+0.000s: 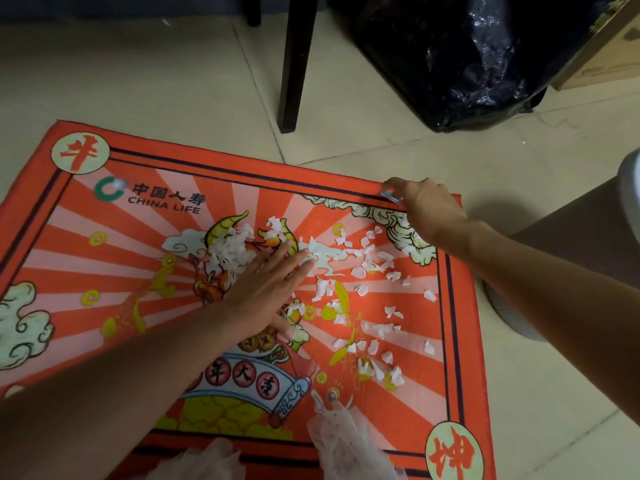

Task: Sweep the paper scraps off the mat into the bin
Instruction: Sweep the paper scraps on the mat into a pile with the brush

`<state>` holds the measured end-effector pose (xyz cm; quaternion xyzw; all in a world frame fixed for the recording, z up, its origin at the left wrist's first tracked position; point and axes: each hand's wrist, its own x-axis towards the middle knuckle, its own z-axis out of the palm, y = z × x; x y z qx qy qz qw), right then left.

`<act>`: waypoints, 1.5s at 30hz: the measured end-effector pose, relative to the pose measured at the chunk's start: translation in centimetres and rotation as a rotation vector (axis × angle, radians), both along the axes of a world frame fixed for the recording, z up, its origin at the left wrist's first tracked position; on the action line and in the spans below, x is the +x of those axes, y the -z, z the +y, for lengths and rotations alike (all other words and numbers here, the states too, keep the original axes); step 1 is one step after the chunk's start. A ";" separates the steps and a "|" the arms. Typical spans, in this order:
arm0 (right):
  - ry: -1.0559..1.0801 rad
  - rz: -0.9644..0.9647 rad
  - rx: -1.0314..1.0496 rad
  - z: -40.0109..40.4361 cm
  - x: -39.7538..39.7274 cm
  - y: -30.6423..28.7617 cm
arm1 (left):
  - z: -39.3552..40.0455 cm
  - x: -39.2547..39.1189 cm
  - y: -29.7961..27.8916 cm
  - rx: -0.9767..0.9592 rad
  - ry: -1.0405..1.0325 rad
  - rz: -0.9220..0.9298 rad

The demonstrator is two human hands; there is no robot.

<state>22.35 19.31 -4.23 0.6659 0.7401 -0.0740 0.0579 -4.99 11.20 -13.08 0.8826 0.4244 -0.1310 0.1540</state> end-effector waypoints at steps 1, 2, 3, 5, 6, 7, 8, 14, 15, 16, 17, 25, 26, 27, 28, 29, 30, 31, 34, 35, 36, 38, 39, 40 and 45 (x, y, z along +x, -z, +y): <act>-0.020 0.000 -0.004 -0.2 -0.2 0.1 | 0.0 0.0 0.0 0.004 0.002 -0.002; -0.037 -0.001 -0.009 -0.3 -0.5 0.2 | 0.0 0.0 0.0 0.006 0.003 -0.002; -0.045 -0.001 -0.014 -0.5 -0.9 0.2 | 0.0 0.1 0.0 0.009 0.003 -0.001; -0.076 -0.012 -0.020 -1.0 -1.9 0.0 | 0.0 0.2 0.0 0.008 -0.001 0.000; -0.101 -0.018 -0.015 -1.3 -2.4 0.0 | 0.0 0.2 -0.1 0.004 -0.002 -0.001; -0.125 -0.020 -0.017 -1.7 -2.9 -0.1 | -0.1 0.2 -0.1 0.002 -0.001 -0.002; -0.151 -0.018 -0.017 -2.1 -3.4 -0.2 | -0.1 0.2 -0.2 0.005 0.000 -0.002; -0.275 0.011 -0.019 -3.7 -6.0 -0.4 | -0.3 0.4 -0.5 0.008 0.019 0.012; -0.290 0.031 -0.018 -3.9 -6.2 0.0 | -0.3 0.4 -0.5 0.010 0.024 0.012; -0.302 0.048 -0.020 -4.0 -6.5 0.2 | -0.3 0.4 -0.5 0.014 0.027 0.012; -0.310 0.059 -0.030 -4.1 -6.6 0.4 | -0.3 0.4 -0.5 0.017 0.028 0.010; -0.333 0.069 -0.004 -2.8 -6.0 -0.2 | -0.4 0.5 -0.6 0.004 0.036 0.012; -0.328 0.065 0.010 -2.4 -5.6 -0.2 | -0.4 0.5 -0.6 0.002 0.036 0.010; -0.320 0.061 0.023 -1.9 -5.1 -0.4 | -0.3 0.5 -0.6 -0.001 0.037 0.006; -0.304 0.060 0.035 -1.3 -4.6 -0.6 | -0.3 0.4 -0.6 -0.008 0.038 0.001; -0.284 0.055 0.046 -0.7 -3.9 -0.7 | -0.3 0.4 -0.5 -0.016 0.038 -0.004; -0.255 0.040 0.050 -0.1 -3.1 -0.8 | -0.3 0.4 -0.6 -0.025 0.037 -0.006; -0.224 0.023 0.056 0.5 -2.2 -0.9 | -0.2 0.5 -0.6 -0.030 0.037 -0.006; -0.121 -0.040 0.079 1.7 0.4 -0.7 | -0.2 0.5 -0.7 -0.035 0.039 -0.007; -0.092 -0.057 0.074 1.9 1.2 -0.5 | -0.2 0.5 -0.6 -0.032 0.040 -0.008; -0.066 -0.073 0.065 2.0 2.0 -0.4 | -0.3 0.5 -0.6 -0.028 0.041 -0.008; -0.017 -0.084 0.051 1.8 3.2 0.1 | -0.3 0.4 -0.5 -0.020 0.046 -0.004; 0.004 -0.081 0.051 1.6 3.7 0.3 | -0.2 0.4 -0.4 -0.018 0.048 -0.001; 0.022 -0.073 0.050 1.3 4.1 0.7 | -0.2 0.4 -0.3 -0.019 0.048 0.003; -0.008 -0.022 0.031 0.6 4.0 2.0 | -0.2 0.4 -0.2 -0.026 0.042 0.006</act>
